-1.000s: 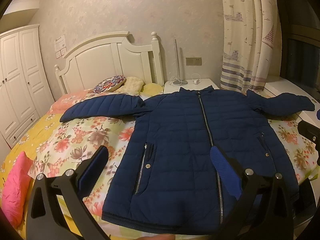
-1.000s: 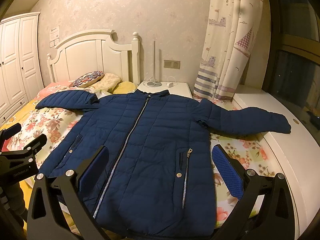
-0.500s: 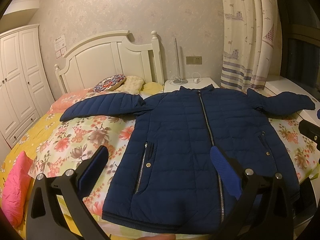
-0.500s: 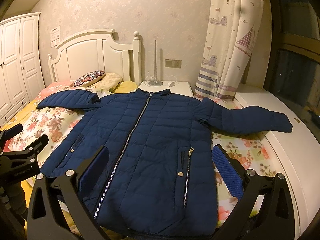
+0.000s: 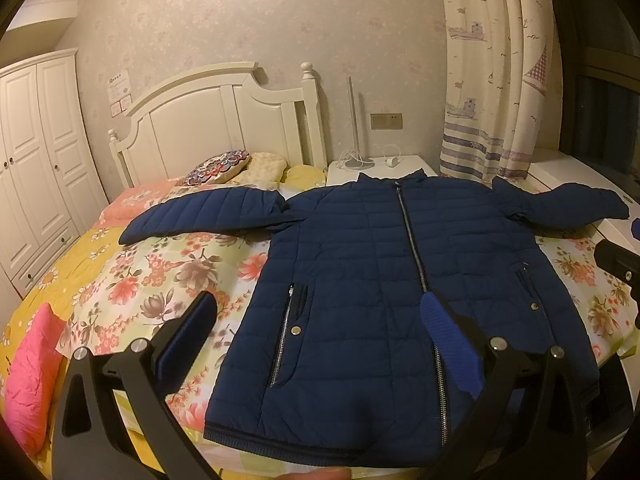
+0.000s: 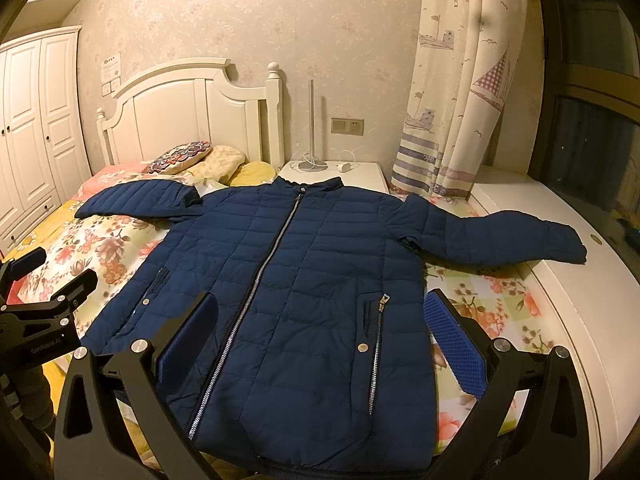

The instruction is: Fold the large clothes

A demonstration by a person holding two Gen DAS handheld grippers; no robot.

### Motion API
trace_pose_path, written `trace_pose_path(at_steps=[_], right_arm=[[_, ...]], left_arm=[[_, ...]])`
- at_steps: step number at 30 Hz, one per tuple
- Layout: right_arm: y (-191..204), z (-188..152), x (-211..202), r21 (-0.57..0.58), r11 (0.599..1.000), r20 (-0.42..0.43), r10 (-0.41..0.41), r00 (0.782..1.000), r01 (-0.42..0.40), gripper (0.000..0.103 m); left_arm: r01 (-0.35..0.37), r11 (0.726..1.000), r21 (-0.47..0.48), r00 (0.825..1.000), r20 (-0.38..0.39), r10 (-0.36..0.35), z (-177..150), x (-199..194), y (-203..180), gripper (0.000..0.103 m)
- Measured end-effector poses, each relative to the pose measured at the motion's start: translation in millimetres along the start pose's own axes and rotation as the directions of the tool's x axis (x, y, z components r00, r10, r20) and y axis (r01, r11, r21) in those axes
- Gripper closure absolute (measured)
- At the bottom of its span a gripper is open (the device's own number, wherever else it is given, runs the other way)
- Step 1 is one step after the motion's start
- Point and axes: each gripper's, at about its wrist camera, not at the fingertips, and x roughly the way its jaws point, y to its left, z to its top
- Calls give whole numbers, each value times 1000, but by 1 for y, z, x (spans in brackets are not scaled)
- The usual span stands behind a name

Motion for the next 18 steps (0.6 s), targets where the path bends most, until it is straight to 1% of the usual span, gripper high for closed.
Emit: trace_pose_path(at_steps=[18], right_arm=[[7,-7,2,7,1000,-9,8,1000,-8,4]], left_arm=[[3,1000,9,1000,-9,-3,-4,1,-3,2]])
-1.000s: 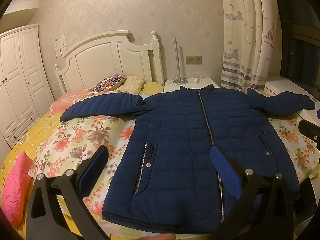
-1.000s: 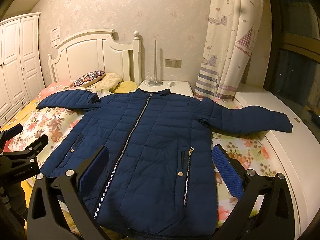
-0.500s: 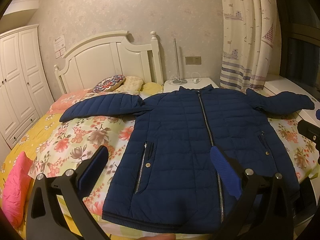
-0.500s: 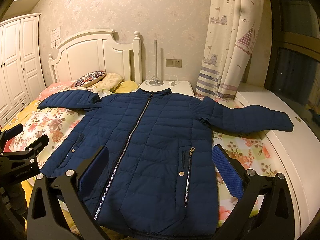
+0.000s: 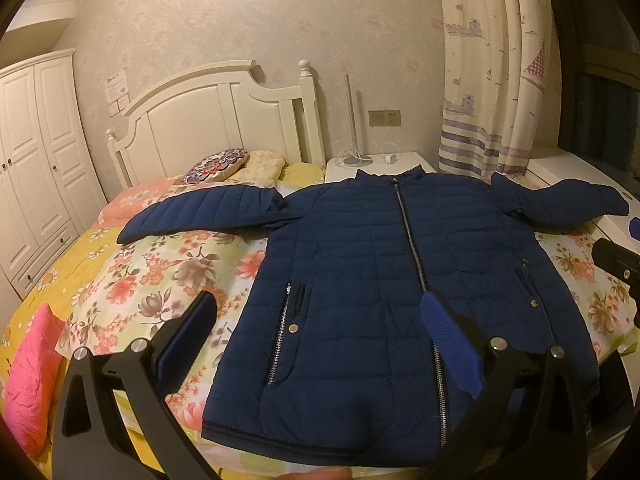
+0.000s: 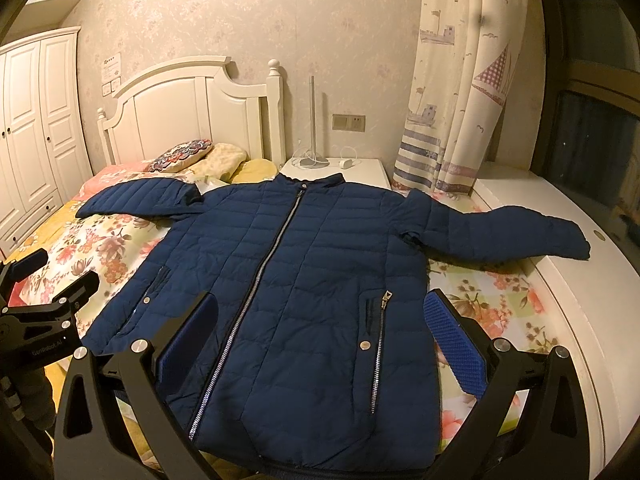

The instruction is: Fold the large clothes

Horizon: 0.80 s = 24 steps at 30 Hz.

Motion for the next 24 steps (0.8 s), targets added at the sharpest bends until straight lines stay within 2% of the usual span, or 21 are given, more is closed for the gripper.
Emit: trace_pose_path(at_steps=[15,21,24], right_arm=[[-22,0,27,39,999,-59,17,998,-14,4],[-44,-8,62,91,995,-85,54,995,-46,4],[-66,-11,88,121,991,-111,66,992,-52,4]], left_arm=[[14,999,29,998,-59,-12,6,23,-17,2],[41,999,33,994,-106,-37,9,64,-28,2],[73,997,35,989,-129,-68,13,104,-34,2]])
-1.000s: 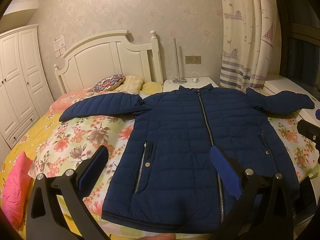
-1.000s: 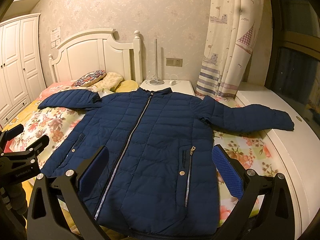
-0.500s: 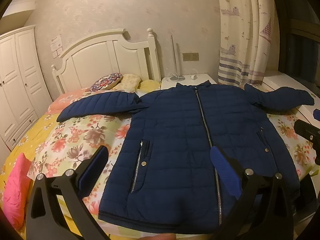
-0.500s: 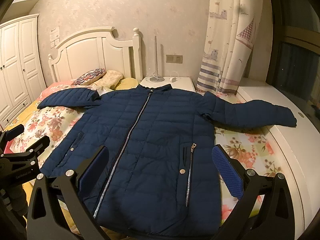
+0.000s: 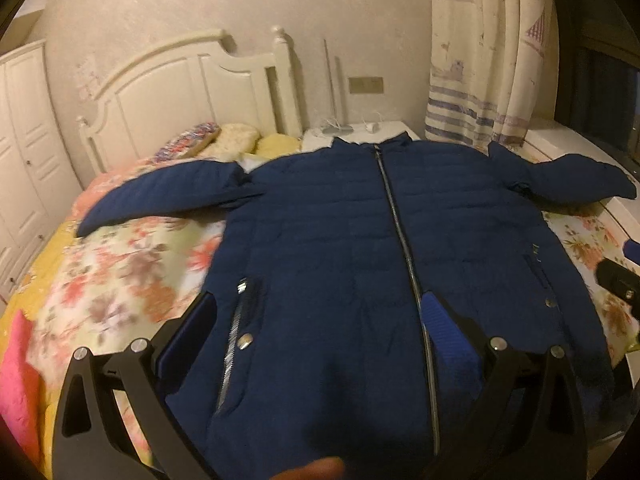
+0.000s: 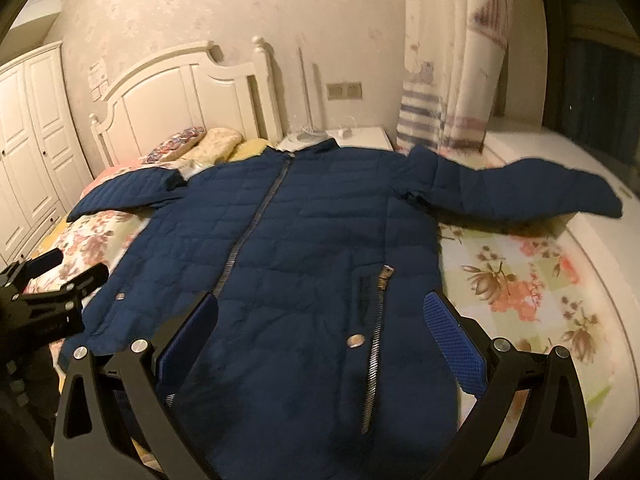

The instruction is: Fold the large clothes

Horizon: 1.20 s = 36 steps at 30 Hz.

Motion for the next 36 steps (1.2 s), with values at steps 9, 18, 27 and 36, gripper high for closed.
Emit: trace_pose_path(at_steps=[9,18,27,36], right_arm=[[-174,29,84,382,913,-83,-120,989,143,7],[-294,64,149,613,749,-81,-256,963,251,9],[-275,109,140,566,792,153,-375,914,231,71],[-23,189,184,-187,967,296,-113,948,174,71]], left_arm=[[177,984,-17,971,-162,-177,45,164,3,2],[240,966,-93,940,-228,-255,45,222,19,2],[256,965,-51,936,-237,-260,43,220,15,2],[270,960,-77,934,-222,-280,43,220,19,2]])
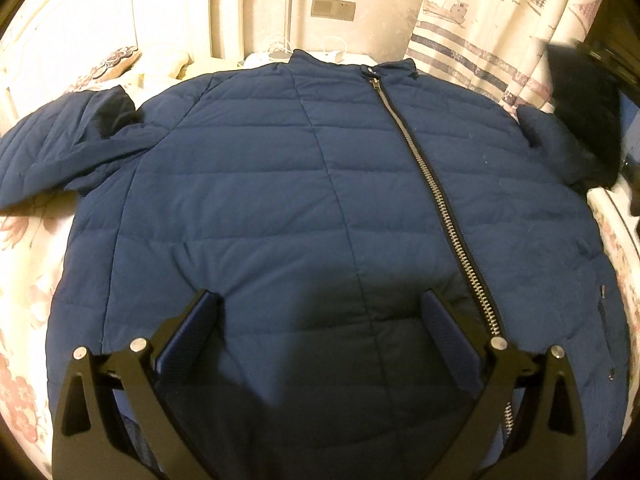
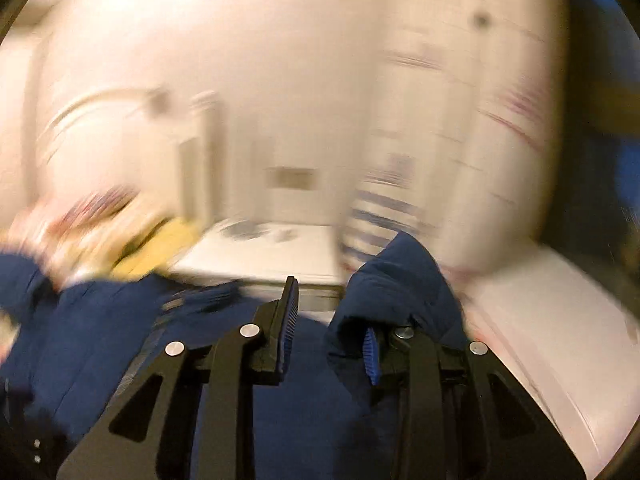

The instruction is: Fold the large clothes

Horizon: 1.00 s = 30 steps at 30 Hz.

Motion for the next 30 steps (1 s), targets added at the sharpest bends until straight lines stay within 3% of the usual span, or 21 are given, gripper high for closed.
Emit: trace_pose_path(at_steps=[3,4,5,7,9,14,16,18,20,22,25,28,30], right_arm=[[66,-11,30,-100,984,-109,134,985,-144,66],[78,-16,42,-107,976,-162,171,972,-189,53],[94,-30,57,-105,964,-250,214,944,-246,33],[114,-65,81,-95,946,-412,245,878,-309,17],[119,-83,82,-109,944,-480,224,848,-311,17],[84,-76,44,65,932,-510,338,791,-357,17],[68,-77,6,112,921,-466,380,799,-372,17],[40,-86,-36,134,924,-403,381,832,-358,17],[22,-95,-60,170,921,-363,389,847,-350,17],[22,-108,-83,174,926,-353,376,857,-335,15],[28,-136,-103,130,939,-405,344,847,-319,15],[47,-151,-114,94,933,-429,353,831,-348,15],[64,-160,-119,3,936,-444,317,838,-352,12]], left_arm=[[22,999,-25,1000,10,-22,0,-2,4,2],[27,999,-29,1000,12,-27,0,-2,5,2],[29,999,-30,999,13,-29,0,-2,5,2],[29,999,-29,1000,14,-29,0,-2,5,2],[32,999,-30,999,15,-32,0,-3,5,2],[43,998,-39,999,21,-42,0,-3,7,2],[48,997,-54,998,30,-47,-1,-6,10,2],[9,998,-64,1000,15,-8,2,-7,9,3],[-4,999,-35,1000,-6,4,12,-8,-4,4],[15,999,33,1000,23,-16,29,-15,-30,4],[-45,973,225,992,124,17,65,-26,-95,4],[23,939,342,988,137,-74,100,-18,-154,3],[61,906,420,984,127,-125,118,-7,-198,3]])
